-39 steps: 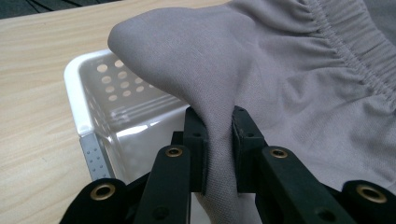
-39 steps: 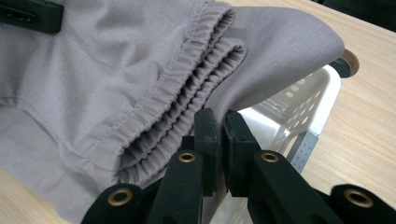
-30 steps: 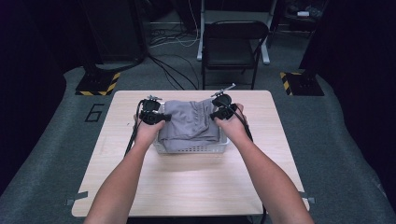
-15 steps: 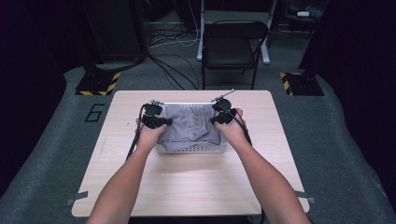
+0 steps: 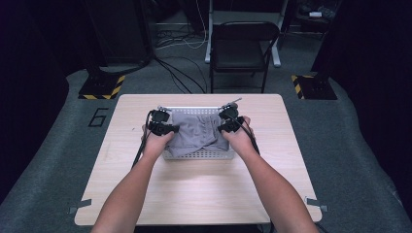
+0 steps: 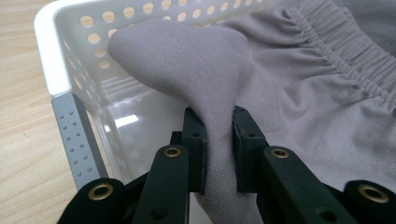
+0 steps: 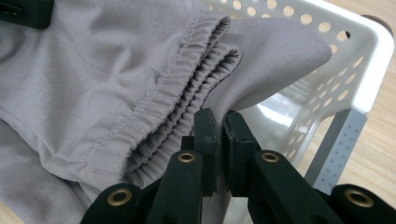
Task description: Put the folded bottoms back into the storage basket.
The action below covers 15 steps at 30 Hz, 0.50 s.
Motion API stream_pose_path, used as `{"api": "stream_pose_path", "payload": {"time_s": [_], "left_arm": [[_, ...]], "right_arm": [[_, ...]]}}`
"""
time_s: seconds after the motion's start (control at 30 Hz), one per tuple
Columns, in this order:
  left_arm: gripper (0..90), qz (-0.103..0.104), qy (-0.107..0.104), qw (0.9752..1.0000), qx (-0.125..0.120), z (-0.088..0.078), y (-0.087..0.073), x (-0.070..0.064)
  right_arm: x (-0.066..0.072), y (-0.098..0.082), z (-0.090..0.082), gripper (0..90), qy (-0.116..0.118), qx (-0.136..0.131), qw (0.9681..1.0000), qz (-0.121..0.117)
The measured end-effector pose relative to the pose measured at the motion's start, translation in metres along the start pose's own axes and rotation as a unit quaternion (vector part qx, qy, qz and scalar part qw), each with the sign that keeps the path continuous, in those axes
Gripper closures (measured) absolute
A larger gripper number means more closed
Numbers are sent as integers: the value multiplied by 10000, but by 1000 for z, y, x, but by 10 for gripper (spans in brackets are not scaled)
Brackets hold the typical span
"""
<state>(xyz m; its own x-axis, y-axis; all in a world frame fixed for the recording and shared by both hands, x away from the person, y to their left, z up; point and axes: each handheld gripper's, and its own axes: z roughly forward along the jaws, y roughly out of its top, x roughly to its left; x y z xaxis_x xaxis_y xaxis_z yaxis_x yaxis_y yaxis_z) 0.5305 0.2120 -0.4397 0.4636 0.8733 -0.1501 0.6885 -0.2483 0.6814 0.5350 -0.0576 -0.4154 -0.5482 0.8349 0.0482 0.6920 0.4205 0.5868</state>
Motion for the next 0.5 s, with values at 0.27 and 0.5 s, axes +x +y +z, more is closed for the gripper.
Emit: {"api": "stream_pose_path", "payload": {"time_s": [0.27,0.5], "left_arm": [[785,72,47,9999,106,6,-1,-1],[783,60,66,9999,126,9,-2,-1]], "right_arm": [[2,-3,8,857,-14,47,10000,49],[1,-5,13,856,-11,81,9999,92]]}}
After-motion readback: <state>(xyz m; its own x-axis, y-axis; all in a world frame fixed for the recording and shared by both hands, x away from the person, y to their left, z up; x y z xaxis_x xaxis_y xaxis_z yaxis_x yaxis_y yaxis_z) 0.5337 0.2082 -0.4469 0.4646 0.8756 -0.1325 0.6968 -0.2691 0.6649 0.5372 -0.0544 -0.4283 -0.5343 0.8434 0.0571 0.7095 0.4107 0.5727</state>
